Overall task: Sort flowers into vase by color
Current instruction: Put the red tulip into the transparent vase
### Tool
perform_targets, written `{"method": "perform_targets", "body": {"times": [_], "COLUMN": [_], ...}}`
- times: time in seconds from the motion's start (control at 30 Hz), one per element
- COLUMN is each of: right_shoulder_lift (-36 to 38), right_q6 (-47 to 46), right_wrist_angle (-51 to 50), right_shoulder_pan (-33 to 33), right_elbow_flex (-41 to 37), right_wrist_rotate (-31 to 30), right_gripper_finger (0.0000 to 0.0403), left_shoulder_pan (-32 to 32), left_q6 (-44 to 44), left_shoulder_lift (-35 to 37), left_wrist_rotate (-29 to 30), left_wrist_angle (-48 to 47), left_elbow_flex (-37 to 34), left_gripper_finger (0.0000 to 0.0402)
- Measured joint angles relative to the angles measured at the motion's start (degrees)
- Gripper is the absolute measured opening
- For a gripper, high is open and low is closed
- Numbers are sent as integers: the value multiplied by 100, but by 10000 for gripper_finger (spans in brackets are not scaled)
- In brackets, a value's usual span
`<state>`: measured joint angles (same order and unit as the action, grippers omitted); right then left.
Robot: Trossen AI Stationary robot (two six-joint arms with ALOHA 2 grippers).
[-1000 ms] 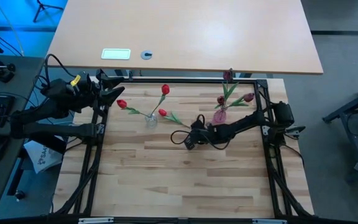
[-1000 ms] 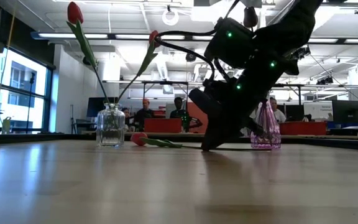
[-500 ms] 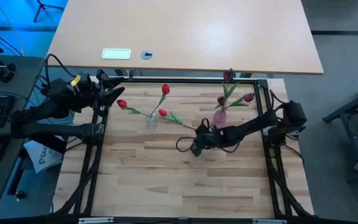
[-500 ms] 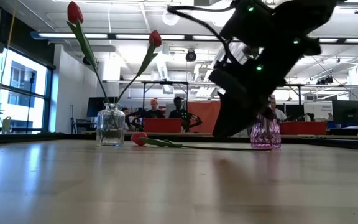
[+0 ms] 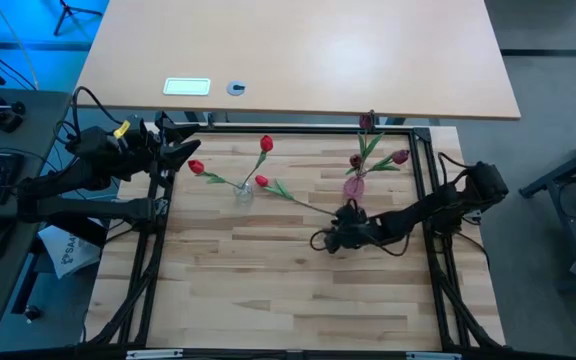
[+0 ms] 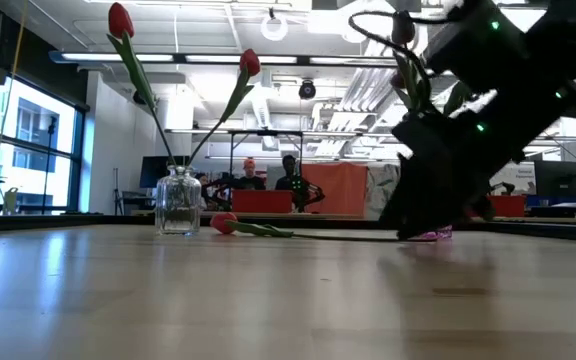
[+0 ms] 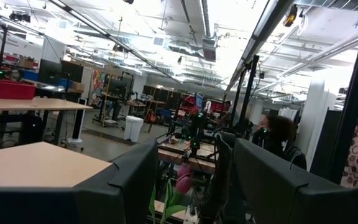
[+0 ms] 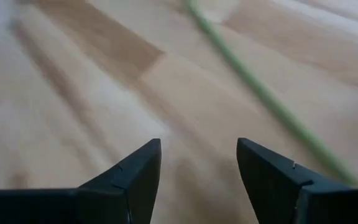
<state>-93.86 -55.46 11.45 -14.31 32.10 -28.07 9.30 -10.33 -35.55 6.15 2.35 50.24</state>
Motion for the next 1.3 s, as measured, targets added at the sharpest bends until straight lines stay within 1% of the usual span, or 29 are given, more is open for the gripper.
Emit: {"method": "perform_targets", "body": {"times": [0.2, 0.5, 0.57, 0.63, 0.7, 0.8, 0.97, 1.03, 1.13, 1.3], "right_shoulder_lift": [93, 94, 94, 94, 94, 94, 16, -101, -263, -358], "right_q6": [153, 1417, 1536, 1512, 1432, 1392, 1549, 1505, 1341, 1314], "right_wrist_angle": [10, 9, -55, -251, -475, -652, -662, -704, -653, -647], "right_shoulder_pan": [122, 172, 209, 267, 337, 444, 588, 639, 665, 573], "right_elbow_flex": [-276, 119, 127, 127, 127, 127, 123, 116, 131, 138], "right_wrist_rotate": [-137, -196, -382, -635, -763, -727, -294, -90, -1, 118], "right_gripper_finger": [209, 209, 209, 209, 209, 209, 206, 198, 175, 114], "left_shoulder_pan": [0, 0, 0, 0, 0, 0, 0, 0, 0, 0], "left_q6": [0, 2, 2, 2, 2, 2, 1, 0, 2, 2], "left_shoulder_lift": [0, 0, -15, -25, -54, -59, -59, -59, -59, -57], "left_wrist_rotate": [11, 39, 39, 39, 39, 41, 39, 40, 42, 42], "left_wrist_angle": [2, 4, 6, 5, 4, 2, -30, -65, -99, -103], "left_elbow_flex": [-1, 0, -2, -2, -2, -2, -2, -2, -2, -2], "left_gripper_finger": [203, 203, 203, 203, 203, 203, 203, 203, 203, 203]}}
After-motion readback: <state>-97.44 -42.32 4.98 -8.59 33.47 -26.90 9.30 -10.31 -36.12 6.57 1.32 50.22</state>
